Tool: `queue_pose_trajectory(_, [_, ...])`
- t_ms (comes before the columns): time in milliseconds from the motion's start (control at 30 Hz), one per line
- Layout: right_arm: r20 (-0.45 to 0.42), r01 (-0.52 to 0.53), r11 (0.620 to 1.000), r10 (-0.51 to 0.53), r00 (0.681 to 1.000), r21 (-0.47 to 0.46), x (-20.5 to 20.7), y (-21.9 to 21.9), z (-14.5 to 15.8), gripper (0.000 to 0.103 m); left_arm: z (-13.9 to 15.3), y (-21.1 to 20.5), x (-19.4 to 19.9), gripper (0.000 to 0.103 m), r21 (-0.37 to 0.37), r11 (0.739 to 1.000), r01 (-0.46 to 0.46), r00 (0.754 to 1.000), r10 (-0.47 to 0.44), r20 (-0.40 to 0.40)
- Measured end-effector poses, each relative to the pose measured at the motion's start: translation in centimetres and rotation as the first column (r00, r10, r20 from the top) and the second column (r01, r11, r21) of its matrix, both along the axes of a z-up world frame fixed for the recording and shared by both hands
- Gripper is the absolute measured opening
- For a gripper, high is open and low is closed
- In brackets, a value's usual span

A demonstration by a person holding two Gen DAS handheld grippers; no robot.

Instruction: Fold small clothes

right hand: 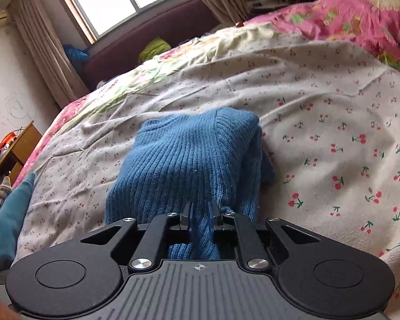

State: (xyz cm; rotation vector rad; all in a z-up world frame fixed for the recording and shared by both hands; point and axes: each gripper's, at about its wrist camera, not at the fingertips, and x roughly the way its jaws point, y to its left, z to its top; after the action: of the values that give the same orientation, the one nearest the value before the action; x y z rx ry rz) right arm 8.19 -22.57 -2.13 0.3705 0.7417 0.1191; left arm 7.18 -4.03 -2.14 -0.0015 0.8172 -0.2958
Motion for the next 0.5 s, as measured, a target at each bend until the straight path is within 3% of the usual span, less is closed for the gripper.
queue_pose_trajectory(167, [0.000,-0.001,0.999,0.001,1.000,0.036,0.0,-0.3,-0.7,0.012,0.7,0.2,0.8,0.066,-0.034,0.999,-0.032,0.999,0.032,-0.002])
queue_pose_trajectory(500, [0.013,-0.029,0.999,0.029,0.999,0.024,0.4,0.0,-1.6,0.012,-0.4,-0.8,2.6,0.067,-0.025,0.999,-0.029,0.998,0.028,-0.052])
